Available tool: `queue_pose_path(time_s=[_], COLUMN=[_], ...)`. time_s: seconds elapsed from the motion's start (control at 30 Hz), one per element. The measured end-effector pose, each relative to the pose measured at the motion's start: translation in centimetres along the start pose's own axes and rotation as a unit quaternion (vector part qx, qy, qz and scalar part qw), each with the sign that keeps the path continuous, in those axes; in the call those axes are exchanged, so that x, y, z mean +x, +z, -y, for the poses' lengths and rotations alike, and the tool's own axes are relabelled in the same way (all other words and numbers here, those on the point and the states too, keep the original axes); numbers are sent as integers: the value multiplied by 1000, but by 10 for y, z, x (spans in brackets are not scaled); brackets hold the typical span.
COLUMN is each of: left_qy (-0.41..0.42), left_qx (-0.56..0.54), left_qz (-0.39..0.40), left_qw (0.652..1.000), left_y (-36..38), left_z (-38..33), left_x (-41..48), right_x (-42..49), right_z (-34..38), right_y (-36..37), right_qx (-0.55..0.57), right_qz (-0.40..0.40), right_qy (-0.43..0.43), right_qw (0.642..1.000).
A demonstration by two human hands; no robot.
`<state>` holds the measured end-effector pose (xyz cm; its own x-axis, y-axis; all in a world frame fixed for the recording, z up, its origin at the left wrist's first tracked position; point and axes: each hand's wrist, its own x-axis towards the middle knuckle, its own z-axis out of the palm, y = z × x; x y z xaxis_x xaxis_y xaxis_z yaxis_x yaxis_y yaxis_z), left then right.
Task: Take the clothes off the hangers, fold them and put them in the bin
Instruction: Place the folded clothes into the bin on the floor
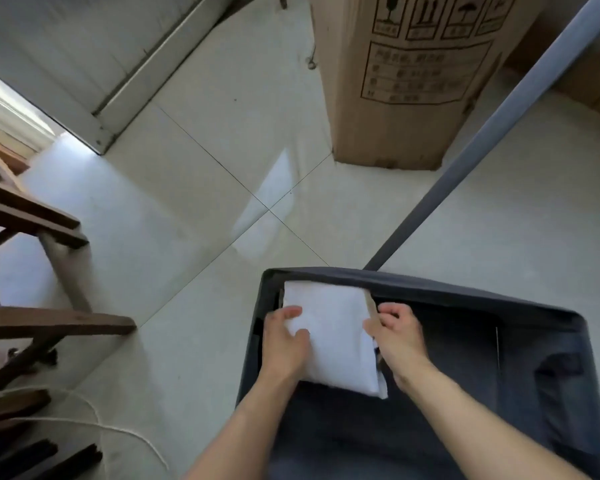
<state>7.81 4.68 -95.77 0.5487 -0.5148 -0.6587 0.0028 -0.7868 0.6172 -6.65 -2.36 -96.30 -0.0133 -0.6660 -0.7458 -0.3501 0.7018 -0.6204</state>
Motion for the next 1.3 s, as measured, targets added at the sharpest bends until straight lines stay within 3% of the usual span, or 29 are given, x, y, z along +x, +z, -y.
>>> queue_pose_path(time_s=[0.27, 0.5, 0.67, 1.0, 1.3], left_qy=[-16, -48, -60, -13, 85], left_qx=[118, 139, 24, -196, -270], left_qz=[31, 69, 73, 106, 124], left_qw=[992, 987, 995, 975, 951], left_y=[26, 8, -18, -106, -194], left_z=[40, 12, -40, -181, -296], left_x=[69, 35, -31, -202, -351], right_x=[73, 31, -42, -230, -397], right_z=[-22, -5, 37, 180, 300], right_y=[45, 35, 15, -34, -100], right_qx=[-31, -96, -90, 30, 79], right_qz=[-2, -46, -46, 62, 100], right_qy=[58, 28, 17, -59, -141], right_qw=[998, 994, 995, 996, 982])
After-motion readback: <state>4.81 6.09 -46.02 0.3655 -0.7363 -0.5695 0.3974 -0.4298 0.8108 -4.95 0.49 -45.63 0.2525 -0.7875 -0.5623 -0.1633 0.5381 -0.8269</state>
